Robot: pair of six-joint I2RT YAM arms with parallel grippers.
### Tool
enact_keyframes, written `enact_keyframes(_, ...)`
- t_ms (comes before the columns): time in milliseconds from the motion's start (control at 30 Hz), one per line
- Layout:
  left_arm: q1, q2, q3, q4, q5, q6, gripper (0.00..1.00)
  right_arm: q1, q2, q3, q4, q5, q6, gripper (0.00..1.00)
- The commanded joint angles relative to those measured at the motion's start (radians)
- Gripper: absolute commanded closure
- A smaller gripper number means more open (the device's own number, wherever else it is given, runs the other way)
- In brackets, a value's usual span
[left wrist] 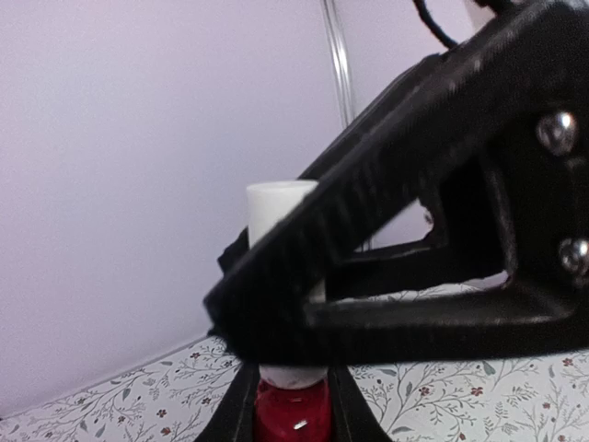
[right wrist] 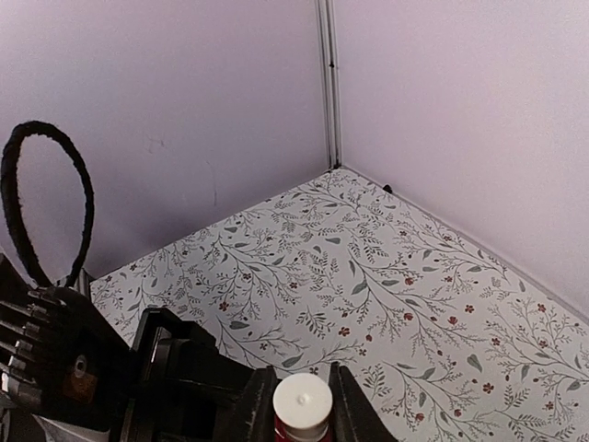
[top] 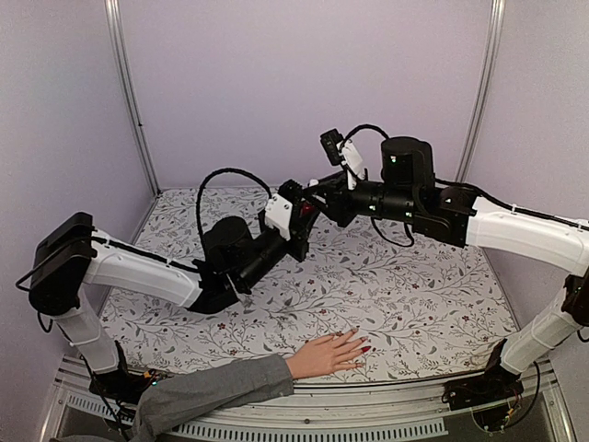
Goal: Paint the nails
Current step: Screw the nail polish bottle.
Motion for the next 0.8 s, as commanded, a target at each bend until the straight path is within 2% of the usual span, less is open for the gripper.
enact_keyframes(0,0.0,-0.075,-0.023,0.026,0.145,0.016,1.0,0.05,-0.026,-0.027,-0.063,-0.107,-0.007,0.74)
enact_keyframes(200,0.02,-0.111,-0.065,0.011,0.225,-0.023,1.0,0.047,-0.069,-0.051,-0.053,-0.131,-0.035,0.54)
enact_keyframes(367,0.051,-0.157,-0.101,0.008,0.385,-0.084,1.0,0.042,-0.118,-0.086,-0.05,-0.206,-0.092,0.41)
enact_keyframes(667,0.131,-0.191,-0.112,0.007,0.95,-0.208,1.0,0.028,-0.221,-0.133,-0.077,-0.413,-0.205,0.39)
enact_keyframes(767,0.134,-0.175,-0.082,-0.02,1.088,-0.232,1.0,0.029,-0.244,-0.123,-0.1,-0.464,-0.255,0.4)
